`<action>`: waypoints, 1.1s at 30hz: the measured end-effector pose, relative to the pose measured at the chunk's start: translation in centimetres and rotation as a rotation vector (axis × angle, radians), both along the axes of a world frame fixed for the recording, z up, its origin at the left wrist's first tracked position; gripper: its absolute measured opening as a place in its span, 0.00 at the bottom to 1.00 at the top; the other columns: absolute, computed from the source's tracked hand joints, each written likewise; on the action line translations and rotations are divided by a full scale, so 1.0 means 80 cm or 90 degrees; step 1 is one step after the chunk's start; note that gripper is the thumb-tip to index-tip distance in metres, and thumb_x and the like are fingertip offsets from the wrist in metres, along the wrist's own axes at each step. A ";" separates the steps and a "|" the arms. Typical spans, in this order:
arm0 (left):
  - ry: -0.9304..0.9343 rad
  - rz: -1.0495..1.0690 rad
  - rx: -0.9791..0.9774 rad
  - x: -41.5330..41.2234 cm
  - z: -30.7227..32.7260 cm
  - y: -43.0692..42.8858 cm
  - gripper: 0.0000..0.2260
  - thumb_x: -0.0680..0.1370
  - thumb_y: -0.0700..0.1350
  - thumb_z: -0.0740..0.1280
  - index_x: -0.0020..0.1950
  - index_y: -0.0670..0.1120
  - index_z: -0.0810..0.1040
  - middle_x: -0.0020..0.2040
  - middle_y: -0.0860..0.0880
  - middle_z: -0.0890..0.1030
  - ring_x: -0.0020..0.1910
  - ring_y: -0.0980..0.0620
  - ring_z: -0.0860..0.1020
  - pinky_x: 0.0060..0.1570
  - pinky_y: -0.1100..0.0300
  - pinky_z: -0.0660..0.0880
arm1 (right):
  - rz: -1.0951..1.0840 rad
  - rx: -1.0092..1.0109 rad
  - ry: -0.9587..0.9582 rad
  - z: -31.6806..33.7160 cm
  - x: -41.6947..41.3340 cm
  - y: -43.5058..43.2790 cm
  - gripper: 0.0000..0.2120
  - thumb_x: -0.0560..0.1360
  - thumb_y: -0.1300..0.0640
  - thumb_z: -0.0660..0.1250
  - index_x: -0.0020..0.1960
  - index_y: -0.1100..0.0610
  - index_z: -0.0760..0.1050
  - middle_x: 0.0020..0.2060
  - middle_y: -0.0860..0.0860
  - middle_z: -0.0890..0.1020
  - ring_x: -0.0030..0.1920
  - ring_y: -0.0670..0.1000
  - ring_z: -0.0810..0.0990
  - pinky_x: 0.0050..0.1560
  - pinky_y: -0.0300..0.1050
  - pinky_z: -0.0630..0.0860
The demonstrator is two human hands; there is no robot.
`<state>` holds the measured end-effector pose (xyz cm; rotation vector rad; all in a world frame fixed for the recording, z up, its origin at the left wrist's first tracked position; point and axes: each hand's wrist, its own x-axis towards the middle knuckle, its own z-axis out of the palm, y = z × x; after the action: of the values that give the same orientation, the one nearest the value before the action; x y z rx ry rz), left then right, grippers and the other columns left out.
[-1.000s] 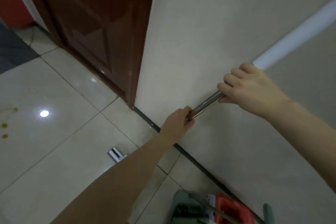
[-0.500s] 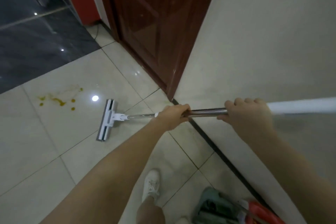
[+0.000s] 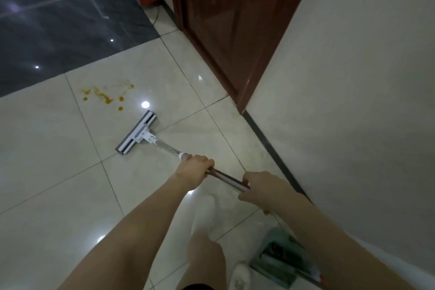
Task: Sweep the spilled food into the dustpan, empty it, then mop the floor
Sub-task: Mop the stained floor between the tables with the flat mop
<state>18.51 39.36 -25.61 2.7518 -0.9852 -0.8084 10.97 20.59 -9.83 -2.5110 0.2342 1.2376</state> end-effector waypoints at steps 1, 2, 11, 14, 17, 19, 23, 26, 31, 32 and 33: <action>-0.006 0.006 -0.004 -0.018 -0.003 0.003 0.08 0.77 0.46 0.63 0.56 0.52 0.73 0.53 0.52 0.78 0.55 0.48 0.76 0.61 0.48 0.64 | -0.051 0.048 0.043 -0.004 -0.019 0.001 0.13 0.78 0.49 0.66 0.58 0.55 0.70 0.41 0.51 0.76 0.35 0.52 0.78 0.35 0.46 0.79; -0.008 0.014 -0.009 -0.036 -0.005 0.005 0.08 0.77 0.47 0.63 0.56 0.51 0.74 0.53 0.52 0.78 0.55 0.48 0.76 0.60 0.49 0.64 | -0.077 0.080 0.073 -0.008 -0.040 0.003 0.12 0.78 0.50 0.65 0.58 0.55 0.69 0.42 0.52 0.76 0.36 0.53 0.79 0.35 0.47 0.79; -0.014 0.053 0.007 -0.246 0.006 -0.068 0.15 0.78 0.54 0.62 0.60 0.48 0.72 0.59 0.48 0.74 0.59 0.46 0.73 0.56 0.49 0.67 | -0.220 0.167 0.053 -0.014 -0.246 -0.059 0.14 0.79 0.52 0.65 0.62 0.57 0.71 0.36 0.56 0.76 0.28 0.50 0.73 0.24 0.40 0.72; -0.012 0.017 -0.019 -0.332 -0.006 -0.102 0.13 0.78 0.52 0.63 0.59 0.46 0.72 0.58 0.46 0.74 0.58 0.45 0.73 0.52 0.50 0.69 | -0.251 0.184 0.046 -0.013 -0.345 -0.091 0.14 0.79 0.54 0.65 0.62 0.59 0.73 0.31 0.52 0.75 0.22 0.47 0.71 0.21 0.40 0.70; 0.007 -0.021 -0.077 -0.415 -0.008 -0.137 0.11 0.79 0.48 0.63 0.58 0.44 0.73 0.57 0.44 0.74 0.55 0.45 0.73 0.50 0.50 0.71 | -0.306 0.185 0.057 -0.020 -0.441 -0.126 0.13 0.78 0.53 0.66 0.61 0.55 0.74 0.28 0.52 0.74 0.19 0.46 0.71 0.23 0.41 0.72; 0.023 -0.053 -0.105 -0.463 -0.005 -0.161 0.10 0.79 0.46 0.64 0.58 0.44 0.73 0.56 0.44 0.74 0.53 0.46 0.74 0.51 0.52 0.73 | -0.373 0.186 0.073 -0.018 -0.500 -0.149 0.13 0.78 0.53 0.67 0.62 0.49 0.72 0.28 0.54 0.73 0.20 0.48 0.70 0.24 0.42 0.72; 0.052 -0.125 -0.139 -0.548 0.000 -0.199 0.11 0.77 0.44 0.67 0.58 0.46 0.73 0.56 0.45 0.74 0.57 0.46 0.73 0.53 0.49 0.72 | -0.435 0.175 0.083 0.007 -0.600 -0.177 0.15 0.78 0.54 0.67 0.64 0.48 0.75 0.27 0.55 0.73 0.20 0.51 0.69 0.23 0.41 0.69; 0.079 -0.182 -0.141 -0.600 0.010 -0.216 0.11 0.77 0.46 0.65 0.59 0.46 0.73 0.59 0.45 0.75 0.62 0.44 0.72 0.58 0.43 0.70 | -0.458 0.139 0.080 0.034 -0.657 -0.180 0.15 0.77 0.52 0.68 0.63 0.44 0.74 0.26 0.54 0.76 0.21 0.50 0.72 0.21 0.40 0.70; 0.072 -0.285 -0.100 -0.662 0.026 -0.216 0.13 0.78 0.48 0.63 0.60 0.45 0.72 0.61 0.44 0.74 0.63 0.42 0.71 0.63 0.36 0.64 | -0.493 0.107 0.087 0.061 -0.735 -0.155 0.15 0.77 0.50 0.68 0.62 0.40 0.75 0.24 0.51 0.77 0.21 0.49 0.74 0.22 0.41 0.71; 0.069 -0.292 -0.100 -0.673 0.028 -0.211 0.13 0.78 0.49 0.63 0.60 0.45 0.72 0.61 0.44 0.74 0.62 0.42 0.71 0.63 0.36 0.64 | -0.503 0.109 0.091 0.065 -0.749 -0.147 0.15 0.77 0.51 0.68 0.62 0.40 0.75 0.25 0.52 0.76 0.21 0.50 0.73 0.23 0.41 0.71; 0.068 -0.297 -0.104 -0.682 0.032 -0.204 0.13 0.78 0.49 0.63 0.60 0.45 0.72 0.61 0.44 0.74 0.62 0.42 0.71 0.62 0.36 0.65 | -0.508 0.112 0.094 0.068 -0.762 -0.139 0.15 0.77 0.51 0.68 0.63 0.41 0.75 0.25 0.52 0.75 0.21 0.51 0.73 0.23 0.42 0.71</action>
<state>-36.08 23.02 -23.06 2.3424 -1.6183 -0.8727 -50.01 9.44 -4.42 -1.8543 0.9954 1.0266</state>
